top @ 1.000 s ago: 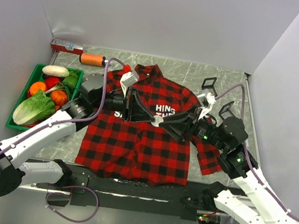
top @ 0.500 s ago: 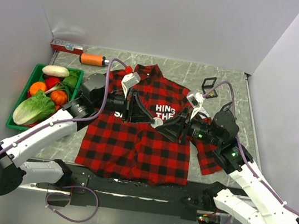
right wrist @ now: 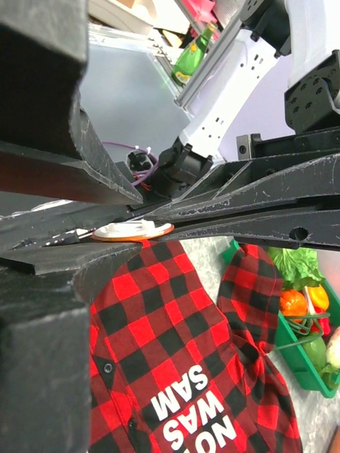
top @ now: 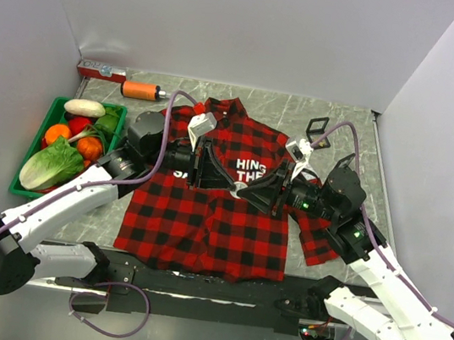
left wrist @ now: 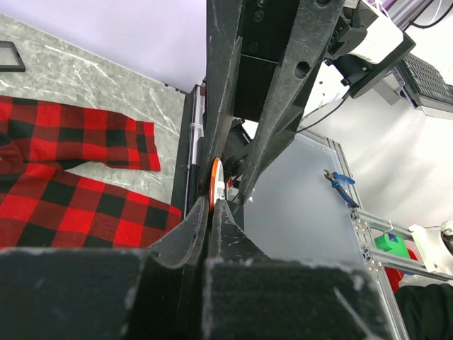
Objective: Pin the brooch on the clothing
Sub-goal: Open the brooch.
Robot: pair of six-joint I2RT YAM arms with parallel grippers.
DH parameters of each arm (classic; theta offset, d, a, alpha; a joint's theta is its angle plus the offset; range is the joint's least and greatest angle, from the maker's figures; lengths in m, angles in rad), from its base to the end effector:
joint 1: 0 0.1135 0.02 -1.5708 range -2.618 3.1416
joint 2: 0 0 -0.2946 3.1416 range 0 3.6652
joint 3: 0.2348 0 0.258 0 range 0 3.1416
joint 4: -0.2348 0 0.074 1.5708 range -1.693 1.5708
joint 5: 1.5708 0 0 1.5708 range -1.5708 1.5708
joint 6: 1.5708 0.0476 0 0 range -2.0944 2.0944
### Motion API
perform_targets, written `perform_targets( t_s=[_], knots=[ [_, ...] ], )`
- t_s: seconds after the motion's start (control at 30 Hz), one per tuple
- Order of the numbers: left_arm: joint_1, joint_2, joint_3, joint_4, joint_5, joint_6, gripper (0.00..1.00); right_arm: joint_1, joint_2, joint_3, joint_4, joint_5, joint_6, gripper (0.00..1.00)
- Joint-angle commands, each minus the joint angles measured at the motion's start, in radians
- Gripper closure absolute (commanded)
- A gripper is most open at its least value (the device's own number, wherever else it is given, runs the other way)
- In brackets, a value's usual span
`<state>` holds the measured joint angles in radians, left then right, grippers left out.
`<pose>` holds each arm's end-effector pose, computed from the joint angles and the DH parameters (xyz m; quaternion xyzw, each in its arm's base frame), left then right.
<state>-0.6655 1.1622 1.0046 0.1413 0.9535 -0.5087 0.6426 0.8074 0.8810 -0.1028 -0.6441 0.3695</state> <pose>0.1819 -0.1921 0.4021 0.3705 0.6062 -0.6175 0.3376 0.1223 0.1273 0.4014 -0.3111 0.6441 0.5189 0.4680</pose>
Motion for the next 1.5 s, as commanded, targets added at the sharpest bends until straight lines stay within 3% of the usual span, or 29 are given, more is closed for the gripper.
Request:
perform_targets(
  t_s=[0.0, 0.9, 1.47],
  knots=[
    [-0.005, -0.004, 0.042, 0.006, 0.017, 0.019, 0.99, -0.004, -0.014, 0.041, 0.015, -0.002, -0.015, 0.68],
    [-0.014, 0.001, 0.037, 0.014, 0.013, 0.018, 0.99, -0.004, 0.027, 0.024, 0.000, 0.023, -0.041, 0.88],
    [-0.028, 0.005, 0.031, 0.026, 0.017, 0.010, 0.99, -0.003, 0.076, 0.032, -0.098, 0.228, -0.069, 0.97]
  ],
)
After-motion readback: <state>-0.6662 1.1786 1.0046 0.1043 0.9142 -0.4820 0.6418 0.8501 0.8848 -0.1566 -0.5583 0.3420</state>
